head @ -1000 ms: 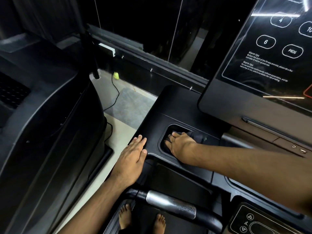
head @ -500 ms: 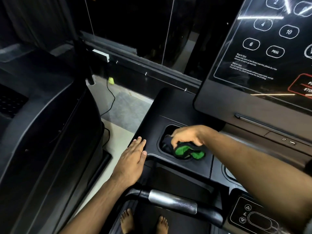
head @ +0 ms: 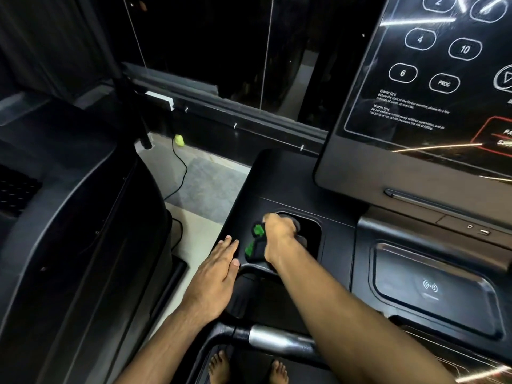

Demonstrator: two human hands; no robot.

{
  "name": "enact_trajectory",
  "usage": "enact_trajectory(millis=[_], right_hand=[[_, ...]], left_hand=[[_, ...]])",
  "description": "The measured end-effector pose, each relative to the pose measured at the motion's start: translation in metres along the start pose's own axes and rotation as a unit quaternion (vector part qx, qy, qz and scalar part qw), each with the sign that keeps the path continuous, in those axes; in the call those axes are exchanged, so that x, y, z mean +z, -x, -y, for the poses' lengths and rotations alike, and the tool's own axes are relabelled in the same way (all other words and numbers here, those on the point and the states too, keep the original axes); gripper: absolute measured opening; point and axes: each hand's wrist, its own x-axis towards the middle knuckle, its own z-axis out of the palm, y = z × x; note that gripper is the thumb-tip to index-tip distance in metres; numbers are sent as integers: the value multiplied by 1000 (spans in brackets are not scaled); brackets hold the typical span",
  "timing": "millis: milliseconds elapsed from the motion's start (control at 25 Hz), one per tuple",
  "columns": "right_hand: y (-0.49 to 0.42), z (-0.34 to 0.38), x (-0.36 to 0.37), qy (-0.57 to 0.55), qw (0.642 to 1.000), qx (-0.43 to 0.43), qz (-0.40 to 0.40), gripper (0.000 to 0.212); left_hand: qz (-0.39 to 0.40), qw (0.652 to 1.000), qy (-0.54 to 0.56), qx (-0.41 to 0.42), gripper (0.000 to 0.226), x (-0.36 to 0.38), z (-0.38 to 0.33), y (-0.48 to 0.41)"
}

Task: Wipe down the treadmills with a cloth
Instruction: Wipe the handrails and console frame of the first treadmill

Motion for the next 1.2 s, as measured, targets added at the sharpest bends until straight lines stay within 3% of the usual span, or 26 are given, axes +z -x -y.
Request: enact_trajectory(millis=[80, 120, 200, 320, 440, 560, 680, 720, 800, 920, 1040, 1120, 1200], right_hand=[[6, 0, -18, 186, 980, -34, 65, 24], [5, 3, -28, 279, 954, -51, 100, 34], [6, 14, -46, 477, 857, -75, 182, 48], [7, 27, -59, 721, 618, -145, 279, 15], [4, 37, -69, 846, 377, -222, 303, 15], [-5, 35, -80, 929, 51, -280, 236, 30], [-28, 34, -81, 868, -150, -427, 207, 32], [-37, 37, -77, 813, -192, -506, 215, 38], [-55, 35, -76, 752, -223, -581, 217, 44], [-60, 28, -68, 855, -180, -455, 172, 66], [-56, 10, -52, 945, -76, -282, 144, 64], [-50, 3, -46, 959, 5, -245, 146, 57], [-29, 6, -42, 957, 107, -229, 143, 52]], left_hand=[[-3, 1000, -2, 1, 47, 0, -1, -2], [-7, 1000, -8, 3, 47, 0, -1, -3], [-9, 1000, -12, 0, 47, 0, -2, -4], [-4, 1000, -2, -8, 47, -1, -3, -3], [-4, 1000, -18, -6, 48, 1, -4, -2], [-4, 1000, -5, -5, 48, 1, -5, -2], [-2, 1000, -8, -3, 48, 1, -3, 1], [-3, 1000, -14, 0, 48, 2, -2, 1], [-1, 1000, -21, 6, 49, 3, -1, 1], [-4, 1000, -11, 5, 49, 1, 1, -2], [-1, 1000, -3, 2, 49, 0, 3, -3], [10, 1000, -1, 5, 50, -1, 2, -2], [18, 1000, -6, 8, 50, -2, 3, 0]])
